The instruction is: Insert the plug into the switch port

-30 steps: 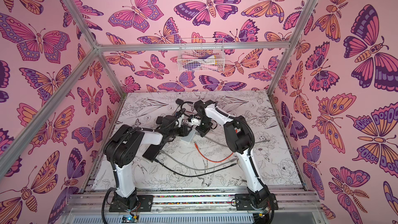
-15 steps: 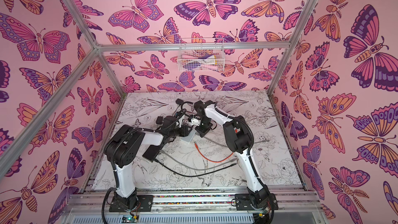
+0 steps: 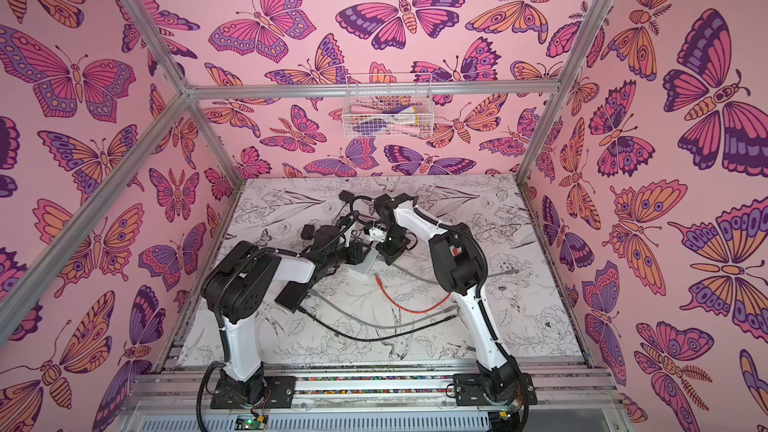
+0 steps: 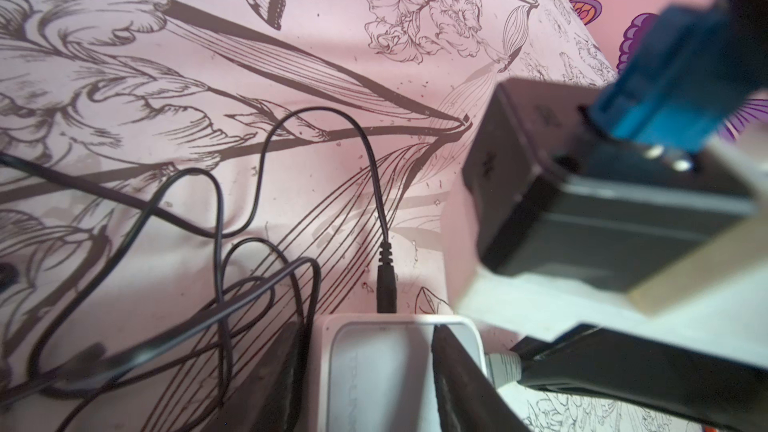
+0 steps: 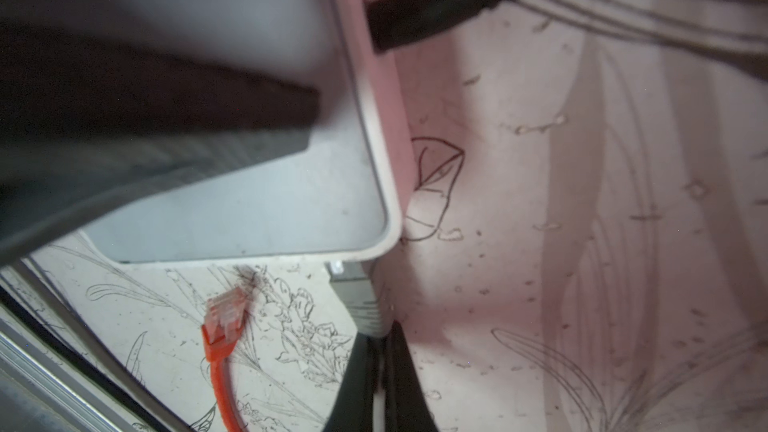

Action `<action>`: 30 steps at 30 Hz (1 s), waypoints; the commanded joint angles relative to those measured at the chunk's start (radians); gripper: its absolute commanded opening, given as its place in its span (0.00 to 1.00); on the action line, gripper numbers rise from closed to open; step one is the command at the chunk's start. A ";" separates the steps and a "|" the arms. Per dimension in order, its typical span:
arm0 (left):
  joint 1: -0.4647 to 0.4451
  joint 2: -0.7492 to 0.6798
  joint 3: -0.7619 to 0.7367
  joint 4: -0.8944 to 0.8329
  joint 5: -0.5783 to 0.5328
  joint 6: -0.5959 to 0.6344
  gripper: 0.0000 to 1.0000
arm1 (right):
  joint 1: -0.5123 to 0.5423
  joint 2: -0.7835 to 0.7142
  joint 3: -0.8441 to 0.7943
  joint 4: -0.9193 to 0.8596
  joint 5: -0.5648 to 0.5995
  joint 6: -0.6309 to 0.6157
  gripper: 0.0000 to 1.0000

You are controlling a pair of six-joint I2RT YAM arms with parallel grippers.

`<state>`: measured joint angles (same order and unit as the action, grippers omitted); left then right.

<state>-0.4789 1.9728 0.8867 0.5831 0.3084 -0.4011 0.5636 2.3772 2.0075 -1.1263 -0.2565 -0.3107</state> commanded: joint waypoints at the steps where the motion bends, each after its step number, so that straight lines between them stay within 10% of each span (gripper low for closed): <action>1: -0.145 0.049 -0.038 -0.063 0.397 -0.027 0.52 | 0.050 0.003 0.102 0.500 -0.234 0.010 0.00; 30: -0.186 0.083 -0.052 -0.023 0.427 -0.033 0.51 | 0.048 0.033 0.174 0.544 -0.235 0.028 0.00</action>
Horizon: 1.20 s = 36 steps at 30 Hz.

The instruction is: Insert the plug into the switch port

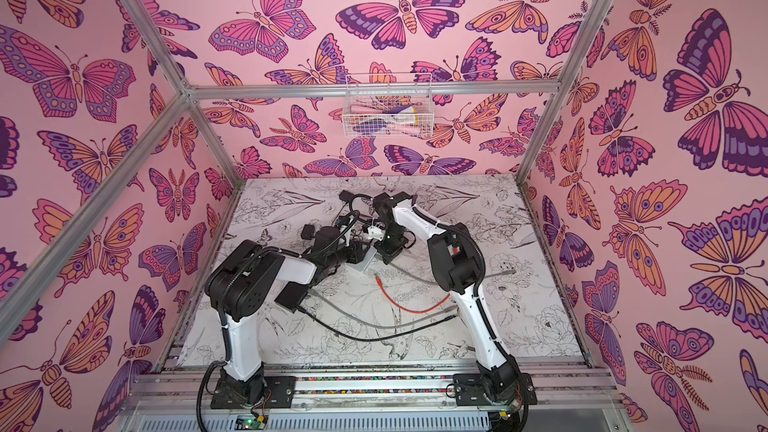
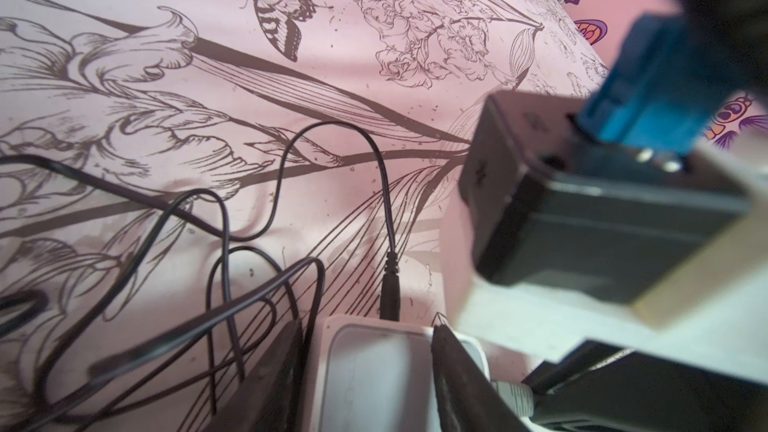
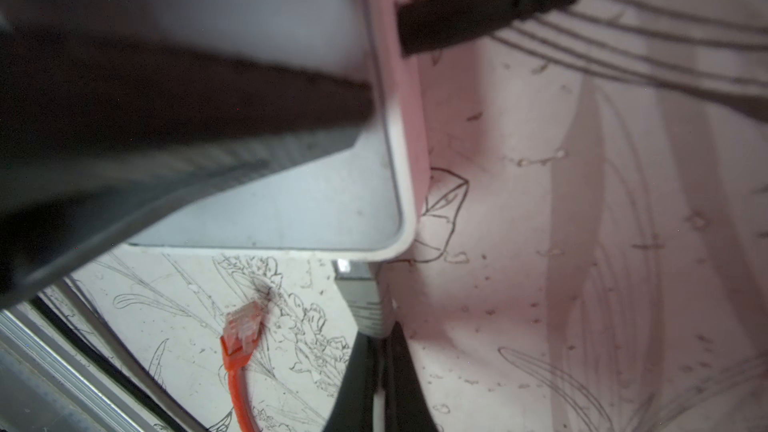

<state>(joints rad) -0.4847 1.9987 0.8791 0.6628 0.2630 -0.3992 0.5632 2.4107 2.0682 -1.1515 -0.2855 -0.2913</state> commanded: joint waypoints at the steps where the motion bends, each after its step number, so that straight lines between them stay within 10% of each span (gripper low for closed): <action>1: -0.180 0.060 -0.043 -0.101 0.477 -0.034 0.51 | 0.049 -0.003 0.111 0.575 -0.202 0.009 0.00; 24: -0.159 0.054 -0.051 -0.119 0.462 -0.043 0.51 | 0.023 -0.058 0.043 0.619 -0.170 0.021 0.00; 29: -0.089 0.028 -0.053 -0.114 0.420 -0.110 0.52 | -0.010 -0.137 -0.118 0.649 -0.114 0.010 0.28; 36: -0.011 -0.048 -0.065 -0.117 0.373 -0.148 0.52 | -0.020 -0.225 -0.281 0.634 0.023 -0.044 0.32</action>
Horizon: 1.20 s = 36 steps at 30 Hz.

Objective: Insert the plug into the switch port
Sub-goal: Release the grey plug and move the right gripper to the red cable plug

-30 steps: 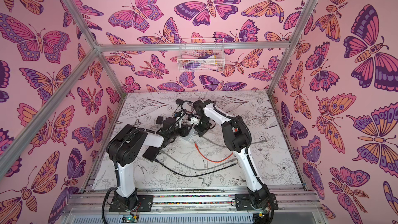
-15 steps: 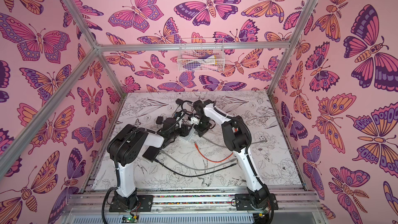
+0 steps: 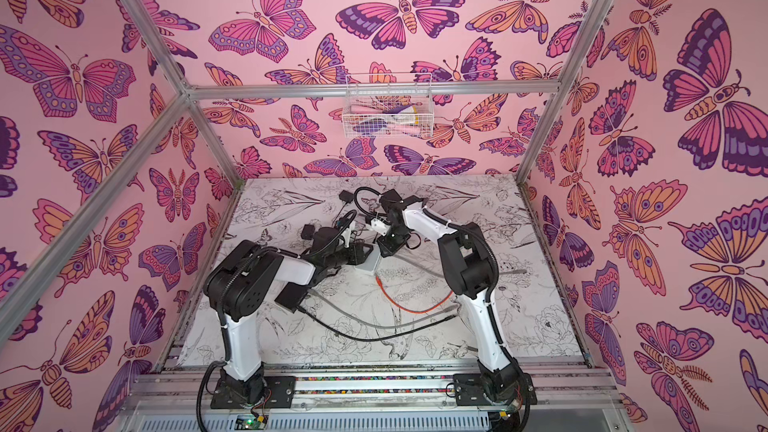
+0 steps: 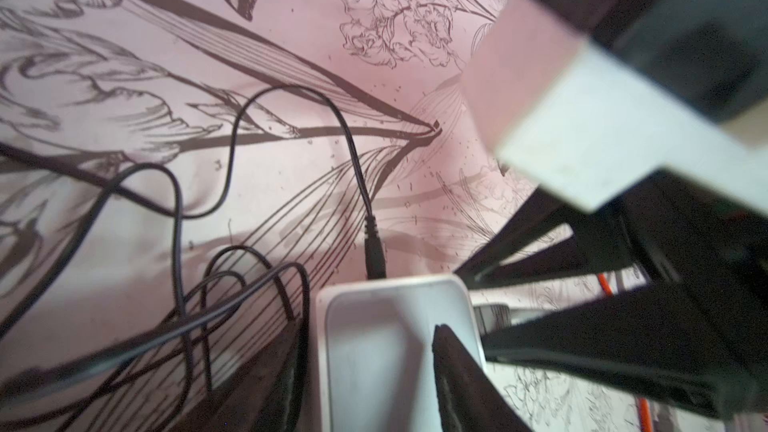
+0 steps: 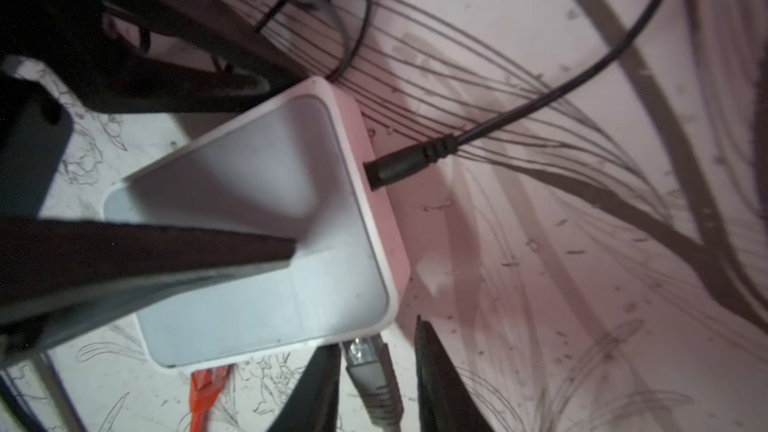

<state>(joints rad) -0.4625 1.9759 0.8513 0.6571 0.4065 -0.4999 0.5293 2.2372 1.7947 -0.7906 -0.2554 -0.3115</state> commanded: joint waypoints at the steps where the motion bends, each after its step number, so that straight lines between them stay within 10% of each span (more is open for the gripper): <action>1: -0.024 -0.037 -0.041 -0.114 0.225 -0.045 0.52 | 0.014 -0.062 -0.022 0.264 0.009 -0.028 0.32; 12: 0.047 -0.135 -0.095 -0.130 0.162 -0.030 0.52 | 0.013 -0.117 -0.104 0.186 0.086 -0.064 0.47; 36: 0.059 -0.476 -0.229 -0.188 0.108 0.001 0.53 | 0.187 -0.611 -0.689 0.283 0.137 0.144 0.42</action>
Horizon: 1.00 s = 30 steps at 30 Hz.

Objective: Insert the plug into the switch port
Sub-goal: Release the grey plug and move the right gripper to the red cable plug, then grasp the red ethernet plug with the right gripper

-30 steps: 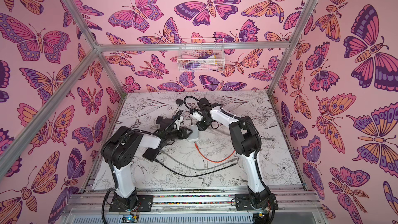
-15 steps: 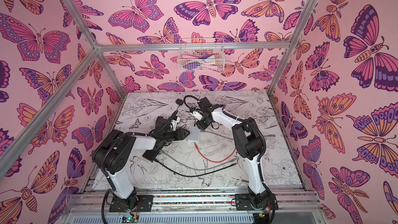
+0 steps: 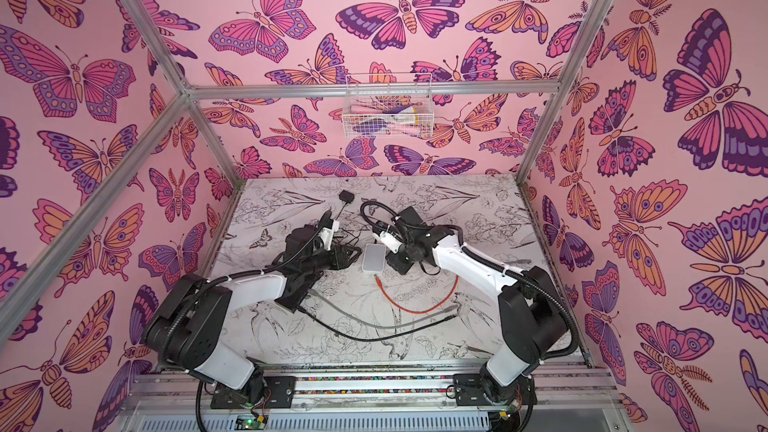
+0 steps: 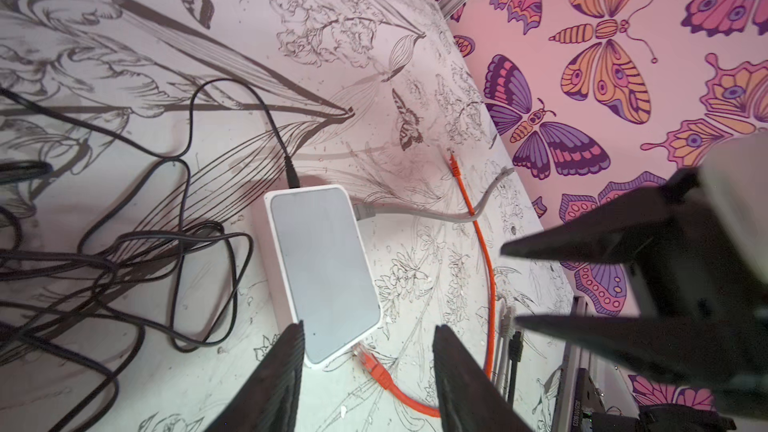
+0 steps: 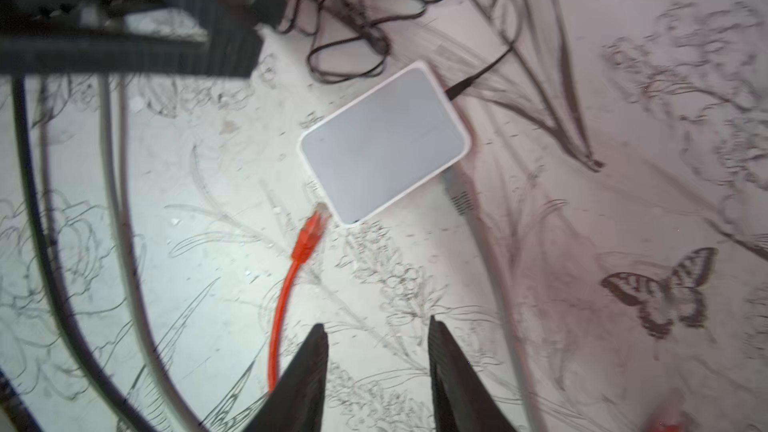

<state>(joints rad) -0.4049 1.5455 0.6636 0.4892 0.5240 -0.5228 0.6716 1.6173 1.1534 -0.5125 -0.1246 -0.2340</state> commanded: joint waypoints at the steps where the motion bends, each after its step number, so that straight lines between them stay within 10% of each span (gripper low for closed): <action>1: -0.001 -0.065 -0.054 -0.020 -0.010 0.021 0.53 | 0.062 0.013 -0.065 0.012 0.011 0.075 0.42; 16: -0.058 -0.210 -0.133 -0.038 -0.050 0.039 0.53 | 0.132 0.209 -0.077 0.077 0.051 0.166 0.41; 30: -0.063 -0.251 -0.089 -0.120 -0.049 0.099 0.54 | 0.200 0.245 -0.045 -0.036 0.198 0.148 0.00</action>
<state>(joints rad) -0.4618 1.3167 0.5484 0.3870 0.4744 -0.4591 0.8497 1.8500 1.1416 -0.4889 0.0368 -0.0589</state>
